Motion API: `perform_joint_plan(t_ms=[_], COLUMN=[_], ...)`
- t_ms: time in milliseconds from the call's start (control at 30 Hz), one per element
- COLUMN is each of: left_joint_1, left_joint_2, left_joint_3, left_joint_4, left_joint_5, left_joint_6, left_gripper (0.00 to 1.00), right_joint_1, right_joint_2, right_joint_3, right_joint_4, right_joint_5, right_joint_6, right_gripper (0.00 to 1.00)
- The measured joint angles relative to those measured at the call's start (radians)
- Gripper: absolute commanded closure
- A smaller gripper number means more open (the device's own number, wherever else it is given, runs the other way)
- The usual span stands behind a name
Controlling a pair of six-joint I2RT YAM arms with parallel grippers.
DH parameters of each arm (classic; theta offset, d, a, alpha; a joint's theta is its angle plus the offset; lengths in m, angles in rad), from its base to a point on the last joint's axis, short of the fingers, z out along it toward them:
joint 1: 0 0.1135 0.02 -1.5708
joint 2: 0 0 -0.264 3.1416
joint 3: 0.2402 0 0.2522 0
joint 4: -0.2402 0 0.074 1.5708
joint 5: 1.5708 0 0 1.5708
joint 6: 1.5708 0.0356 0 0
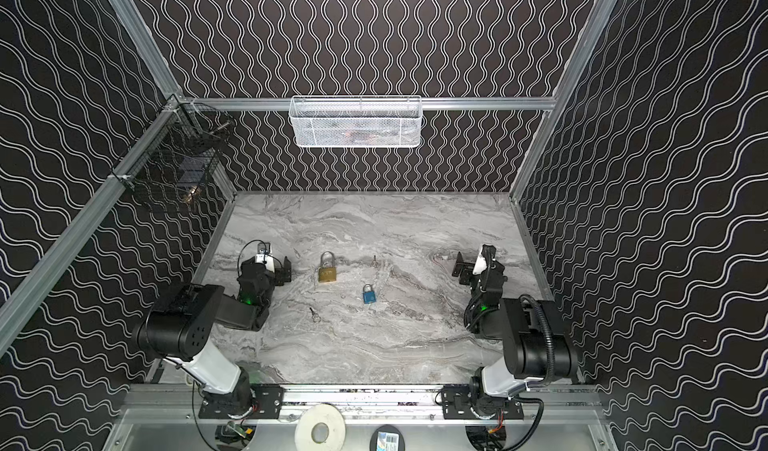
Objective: Unlock with the key
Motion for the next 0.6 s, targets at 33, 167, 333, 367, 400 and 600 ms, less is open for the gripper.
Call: perform_joint_plan(t_ms=[33, 167, 333, 367, 400, 600], left_joint_1=[0.0, 0.0, 0.0, 0.0, 0.0, 0.0], left_joint_2=[0.0, 0.0, 0.0, 0.0, 0.0, 0.0], left_joint_3=[0.0, 0.0, 0.0, 0.0, 0.0, 0.0], left_joint_4=[0.0, 0.0, -0.001, -0.002, -0.002, -0.002], left_joint_5=[0.0, 0.0, 0.0, 0.0, 0.0, 0.0], left_joint_6=[0.0, 0.0, 0.0, 0.0, 0.0, 0.0], left_gripper=[0.01, 0.01, 0.01, 0.01, 0.01, 0.01], right_joint_1=[0.0, 0.0, 0.0, 0.0, 0.0, 0.0], right_joint_2=[0.0, 0.0, 0.0, 0.0, 0.0, 0.0], right_joint_3=[0.0, 0.0, 0.0, 0.0, 0.0, 0.0], right_joint_4=[0.0, 0.0, 0.0, 0.0, 0.0, 0.0], right_joint_5=[0.0, 0.0, -0.002, -0.004, -0.005, -0.005], right_joint_6=[0.0, 0.0, 0.0, 0.0, 0.0, 0.0], right_gripper=[0.01, 0.01, 0.01, 0.01, 0.01, 0.01])
